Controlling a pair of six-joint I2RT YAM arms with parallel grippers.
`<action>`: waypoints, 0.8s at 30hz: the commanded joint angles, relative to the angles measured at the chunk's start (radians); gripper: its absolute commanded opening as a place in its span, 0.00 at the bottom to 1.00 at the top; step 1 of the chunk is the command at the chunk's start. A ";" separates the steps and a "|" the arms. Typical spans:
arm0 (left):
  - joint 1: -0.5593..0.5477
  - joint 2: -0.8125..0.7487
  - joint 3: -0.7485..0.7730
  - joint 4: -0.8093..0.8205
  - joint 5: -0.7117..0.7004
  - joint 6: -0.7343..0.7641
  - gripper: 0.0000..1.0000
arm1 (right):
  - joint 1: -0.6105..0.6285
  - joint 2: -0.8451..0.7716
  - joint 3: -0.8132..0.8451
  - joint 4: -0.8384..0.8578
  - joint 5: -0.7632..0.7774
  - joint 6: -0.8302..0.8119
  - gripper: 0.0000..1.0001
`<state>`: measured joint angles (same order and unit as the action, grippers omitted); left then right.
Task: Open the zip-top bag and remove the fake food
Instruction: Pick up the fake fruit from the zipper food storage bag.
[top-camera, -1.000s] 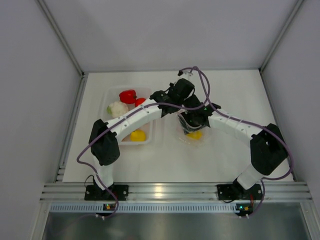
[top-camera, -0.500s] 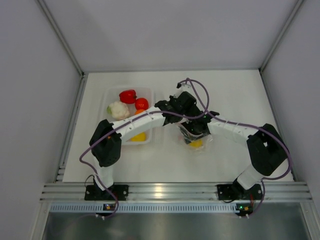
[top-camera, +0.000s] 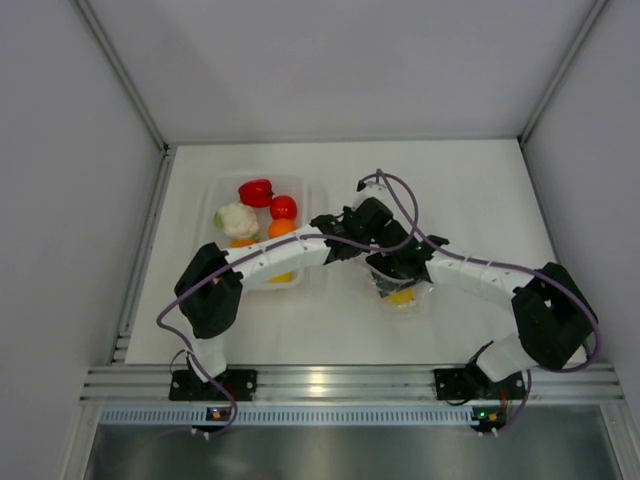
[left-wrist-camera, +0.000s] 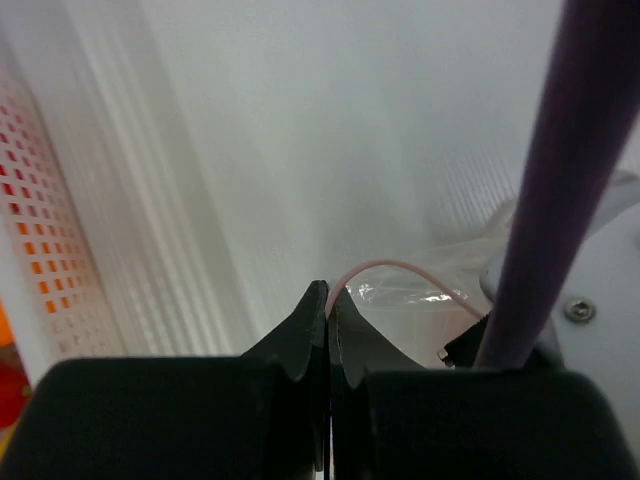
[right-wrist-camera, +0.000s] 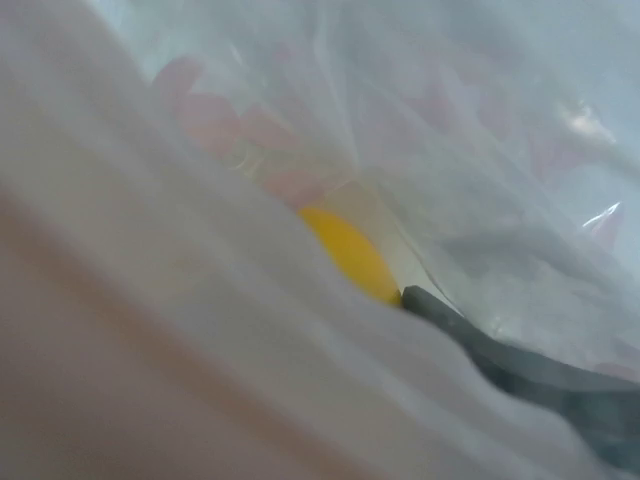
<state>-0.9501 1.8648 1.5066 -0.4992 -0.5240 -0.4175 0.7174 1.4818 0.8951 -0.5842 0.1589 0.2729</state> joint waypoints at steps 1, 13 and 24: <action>0.008 -0.073 -0.057 0.085 0.175 -0.036 0.00 | 0.028 -0.092 -0.010 0.078 0.063 0.015 0.13; 0.010 -0.142 -0.077 0.123 0.245 -0.099 0.00 | 0.027 -0.345 0.027 0.136 0.087 0.009 0.04; 0.016 -0.191 -0.111 0.122 0.108 -0.118 0.00 | 0.025 -0.465 0.071 0.156 -0.012 -0.021 0.03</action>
<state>-0.9520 1.6962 1.4181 -0.3523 -0.3557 -0.5327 0.7269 1.0847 0.9134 -0.5117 0.1688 0.2634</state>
